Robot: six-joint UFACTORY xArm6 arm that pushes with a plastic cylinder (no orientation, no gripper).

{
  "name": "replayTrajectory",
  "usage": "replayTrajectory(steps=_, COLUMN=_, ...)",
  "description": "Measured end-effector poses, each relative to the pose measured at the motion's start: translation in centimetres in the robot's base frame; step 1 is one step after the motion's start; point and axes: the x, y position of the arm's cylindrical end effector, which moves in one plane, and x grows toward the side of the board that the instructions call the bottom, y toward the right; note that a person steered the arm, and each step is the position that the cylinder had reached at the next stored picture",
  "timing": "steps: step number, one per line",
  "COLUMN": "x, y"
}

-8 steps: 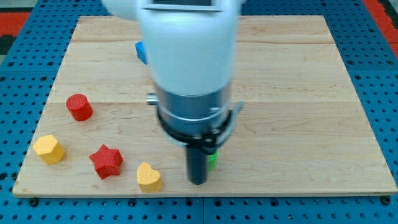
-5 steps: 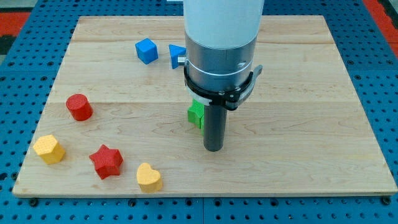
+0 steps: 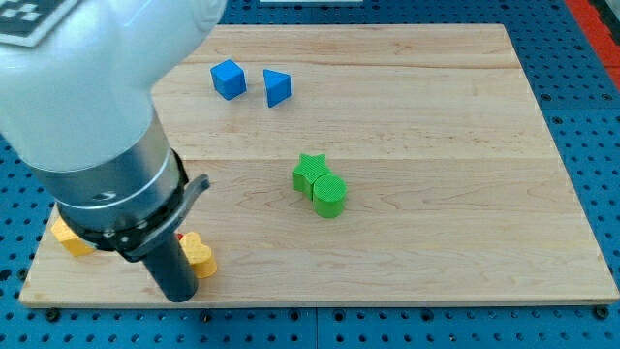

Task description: Move the red star towards the red circle

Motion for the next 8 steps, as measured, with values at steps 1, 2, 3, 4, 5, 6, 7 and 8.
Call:
replayTrajectory(steps=1, x=-0.5, y=-1.0)
replayTrajectory(steps=2, x=-5.9, y=0.4)
replayTrajectory(steps=3, x=-9.3, y=0.5)
replayTrajectory(steps=4, x=-7.3, y=0.9)
replayTrajectory(steps=5, x=-9.0, y=-4.4)
replayTrajectory(steps=6, x=-11.1, y=-5.9)
replayTrajectory(steps=7, x=-10.3, y=-4.2)
replayTrajectory(steps=8, x=-10.6, y=4.8)
